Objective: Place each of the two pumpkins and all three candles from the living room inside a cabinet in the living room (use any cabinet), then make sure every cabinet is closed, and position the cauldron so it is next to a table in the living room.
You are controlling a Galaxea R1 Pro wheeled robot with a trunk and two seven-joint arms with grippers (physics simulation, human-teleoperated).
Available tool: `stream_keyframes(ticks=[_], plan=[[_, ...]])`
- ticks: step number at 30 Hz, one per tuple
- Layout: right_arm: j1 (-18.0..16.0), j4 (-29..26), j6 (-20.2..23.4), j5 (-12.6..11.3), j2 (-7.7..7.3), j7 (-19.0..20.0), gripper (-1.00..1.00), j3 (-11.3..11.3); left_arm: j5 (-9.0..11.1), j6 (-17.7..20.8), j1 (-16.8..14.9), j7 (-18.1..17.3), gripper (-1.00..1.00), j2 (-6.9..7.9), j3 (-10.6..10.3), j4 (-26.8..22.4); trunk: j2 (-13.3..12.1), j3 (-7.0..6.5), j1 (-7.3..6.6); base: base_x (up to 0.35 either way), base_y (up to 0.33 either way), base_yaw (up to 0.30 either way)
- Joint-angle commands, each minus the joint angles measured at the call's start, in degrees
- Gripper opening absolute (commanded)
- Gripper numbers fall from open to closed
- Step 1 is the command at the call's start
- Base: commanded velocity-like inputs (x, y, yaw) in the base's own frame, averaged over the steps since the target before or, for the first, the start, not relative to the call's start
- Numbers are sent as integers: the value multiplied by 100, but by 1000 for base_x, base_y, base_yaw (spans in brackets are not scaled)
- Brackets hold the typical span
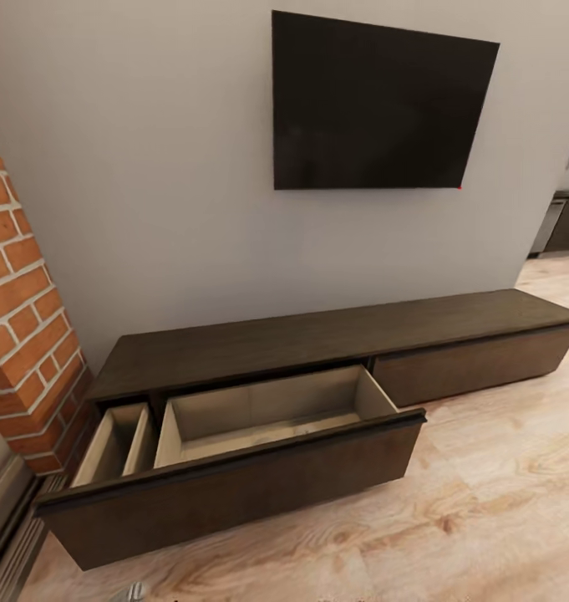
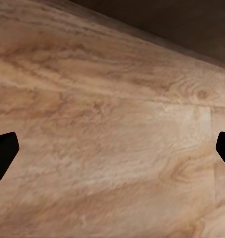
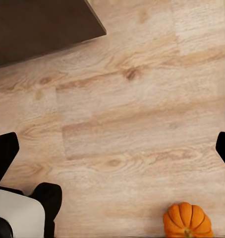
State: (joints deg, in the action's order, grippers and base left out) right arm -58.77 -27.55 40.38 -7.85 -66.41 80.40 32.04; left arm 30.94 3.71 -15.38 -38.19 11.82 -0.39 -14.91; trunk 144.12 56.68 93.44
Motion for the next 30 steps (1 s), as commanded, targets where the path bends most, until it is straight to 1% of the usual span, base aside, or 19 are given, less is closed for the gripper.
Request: stream_keyframes(ticks=[1,7,10,30], plan=[[-20,4,58,-51,-3,-7,100,48,44,38,0,-20,100,1,-5,-3,3,6,-1,0,0,-300],[-20,4,58,-48,1,-28,100,53,47,35,0,-16,100,-1,0,-3,3,6,-1,-3,0,-300],[-20,3,58,-49,4,-31,100,51,45,34,0,-15,100,-3,3,-3,3,6,-1,-162,0,-300],[-20,4,58,-50,1,-37,100,48,44,26,0,-13,100,-13,-5,-3,3,6,-1,-331,0,-300]])
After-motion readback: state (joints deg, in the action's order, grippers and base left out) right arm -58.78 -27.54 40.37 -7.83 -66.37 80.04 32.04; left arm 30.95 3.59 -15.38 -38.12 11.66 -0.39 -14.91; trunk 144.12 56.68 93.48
